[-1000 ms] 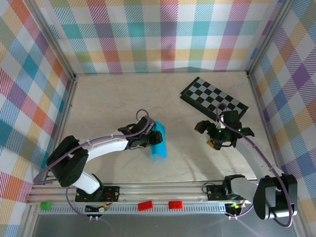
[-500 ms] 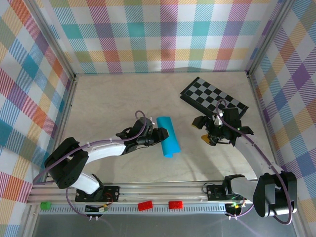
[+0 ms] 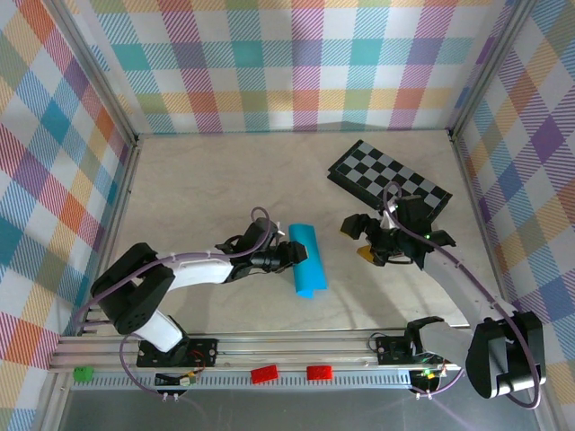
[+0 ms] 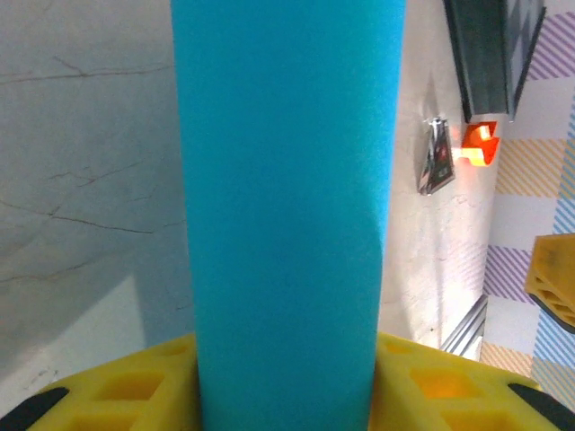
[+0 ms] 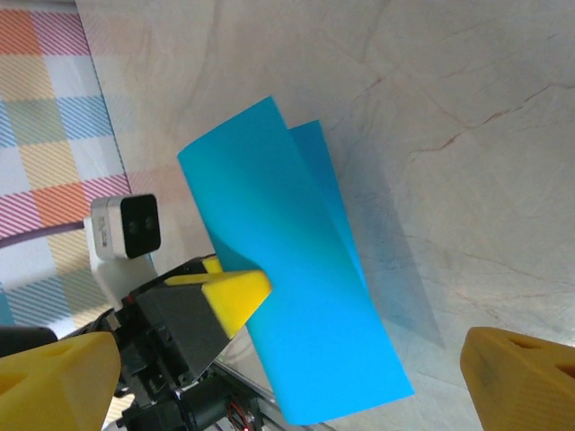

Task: Fold a paper plane with a square sheet of paper (pick it up from the middle)

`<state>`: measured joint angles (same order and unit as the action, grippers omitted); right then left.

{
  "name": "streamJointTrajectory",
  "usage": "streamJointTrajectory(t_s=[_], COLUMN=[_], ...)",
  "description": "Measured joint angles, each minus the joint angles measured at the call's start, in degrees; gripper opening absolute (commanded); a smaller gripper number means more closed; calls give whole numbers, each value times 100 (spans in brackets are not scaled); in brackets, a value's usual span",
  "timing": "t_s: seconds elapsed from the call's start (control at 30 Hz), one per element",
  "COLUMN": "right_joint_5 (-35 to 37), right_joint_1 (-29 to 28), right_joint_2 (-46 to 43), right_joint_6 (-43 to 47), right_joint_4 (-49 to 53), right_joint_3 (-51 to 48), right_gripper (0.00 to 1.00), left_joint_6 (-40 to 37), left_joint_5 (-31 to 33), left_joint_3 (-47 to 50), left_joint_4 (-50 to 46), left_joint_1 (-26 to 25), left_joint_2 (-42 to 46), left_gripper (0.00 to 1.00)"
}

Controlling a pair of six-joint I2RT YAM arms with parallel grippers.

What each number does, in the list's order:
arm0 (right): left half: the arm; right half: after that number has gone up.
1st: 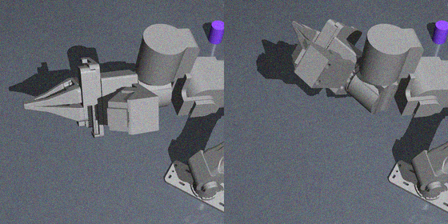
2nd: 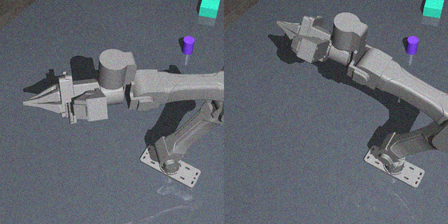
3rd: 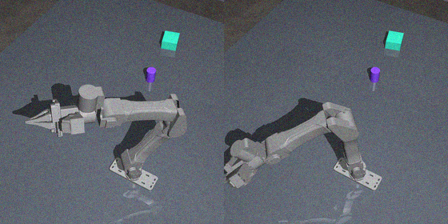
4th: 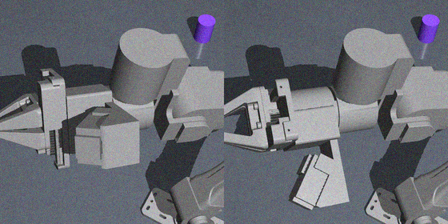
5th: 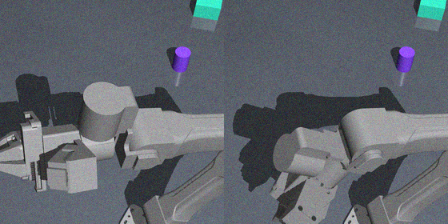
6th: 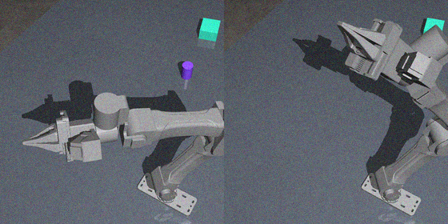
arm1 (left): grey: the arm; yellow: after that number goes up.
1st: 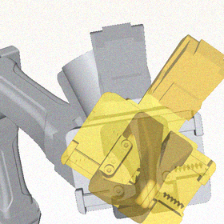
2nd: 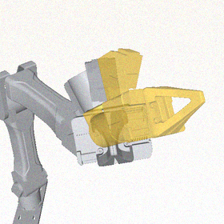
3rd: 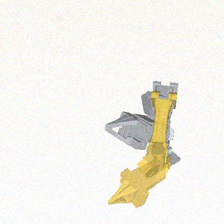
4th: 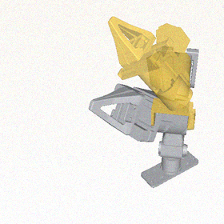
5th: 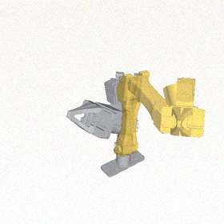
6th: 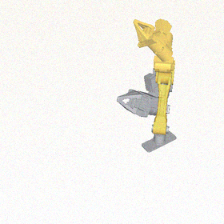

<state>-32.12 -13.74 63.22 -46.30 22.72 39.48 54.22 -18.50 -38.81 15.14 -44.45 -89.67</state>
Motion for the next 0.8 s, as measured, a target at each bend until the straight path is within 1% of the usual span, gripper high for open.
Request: streamJointTrajectory(t_s=[0.23, 0.4, 0.47, 0.57, 0.63, 0.7, 0.8], right_joint_5=[238, 463, 358, 57, -33, 35, 586], right_joint_1=[-61, -61, -61, -63, -109, -247, -555], right_joint_2=[238, 756, 909, 1056, 1128, 1088, 669], right_joint_6=[212, 258, 208, 0, -146, -267, -299], right_joint_4=[678, 1285, 1259, 1075, 946, 826, 629], right_joint_3=[59, 627, 796, 820, 817, 807, 660], right_gripper=[92, 95, 92, 85, 84, 81, 81], left_joint_6=[-236, -393, -468, -577, -614, -671, -763], left_joint_5=[76, 236, 249, 249, 245, 227, 197], left_joint_3=[0, 55, 101, 116, 118, 116, 107], left_joint_4=[-184, -236, -236, -291, -299, -317, -470], left_joint_1=[42, 42, 42, 42, 42, 42, 42], left_joint_2=[-173, -28, 17, 15, 15, 17, 15], left_gripper=[43, 44, 44, 44, 44, 44, 44])
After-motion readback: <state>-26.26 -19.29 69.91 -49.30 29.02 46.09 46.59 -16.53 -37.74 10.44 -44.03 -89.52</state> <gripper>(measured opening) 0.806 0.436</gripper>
